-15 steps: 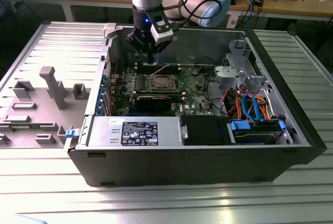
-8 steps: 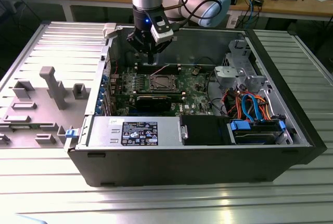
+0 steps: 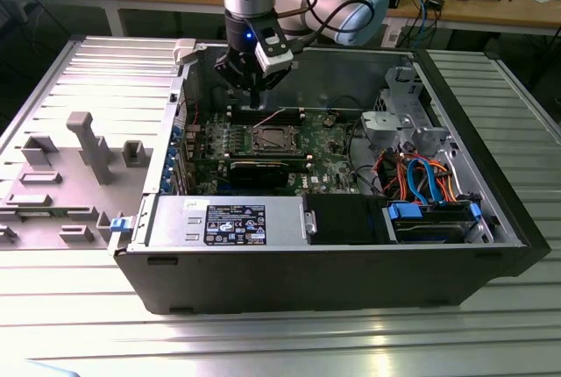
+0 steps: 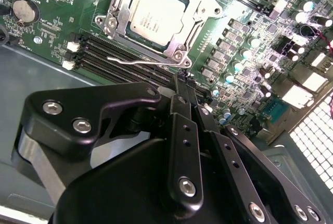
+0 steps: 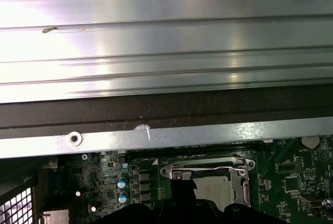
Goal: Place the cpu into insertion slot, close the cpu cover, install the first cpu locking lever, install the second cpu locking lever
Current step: 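Install the first cpu locking lever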
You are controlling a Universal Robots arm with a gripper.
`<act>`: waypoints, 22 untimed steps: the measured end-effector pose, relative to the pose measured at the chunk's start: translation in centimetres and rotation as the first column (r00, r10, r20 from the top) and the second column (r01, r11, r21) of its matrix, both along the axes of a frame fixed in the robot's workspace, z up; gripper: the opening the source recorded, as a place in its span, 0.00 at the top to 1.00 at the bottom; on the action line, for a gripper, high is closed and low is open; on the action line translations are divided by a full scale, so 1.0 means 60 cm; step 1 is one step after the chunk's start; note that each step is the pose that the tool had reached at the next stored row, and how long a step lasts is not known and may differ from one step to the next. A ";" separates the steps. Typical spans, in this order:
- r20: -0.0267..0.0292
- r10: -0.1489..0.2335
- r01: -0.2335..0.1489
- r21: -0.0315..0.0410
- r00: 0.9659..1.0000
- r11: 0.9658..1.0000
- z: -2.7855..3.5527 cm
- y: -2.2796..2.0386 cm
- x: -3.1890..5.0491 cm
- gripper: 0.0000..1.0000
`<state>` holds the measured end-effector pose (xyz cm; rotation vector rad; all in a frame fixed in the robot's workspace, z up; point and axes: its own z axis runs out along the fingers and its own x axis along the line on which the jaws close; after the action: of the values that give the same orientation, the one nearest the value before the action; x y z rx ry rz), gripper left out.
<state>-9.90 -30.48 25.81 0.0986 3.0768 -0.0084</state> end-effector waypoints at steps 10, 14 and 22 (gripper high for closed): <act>0.000 -0.002 0.002 0.000 1.000 1.000 -0.001 0.0000 0.002 0.89; 0.000 -0.002 0.002 0.000 1.000 1.000 -0.001 0.0000 0.002 0.89; 0.000 -0.012 0.012 0.000 1.000 1.000 -0.004 0.0000 0.003 0.89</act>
<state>-9.70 -30.48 25.55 0.1170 3.0763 -0.0091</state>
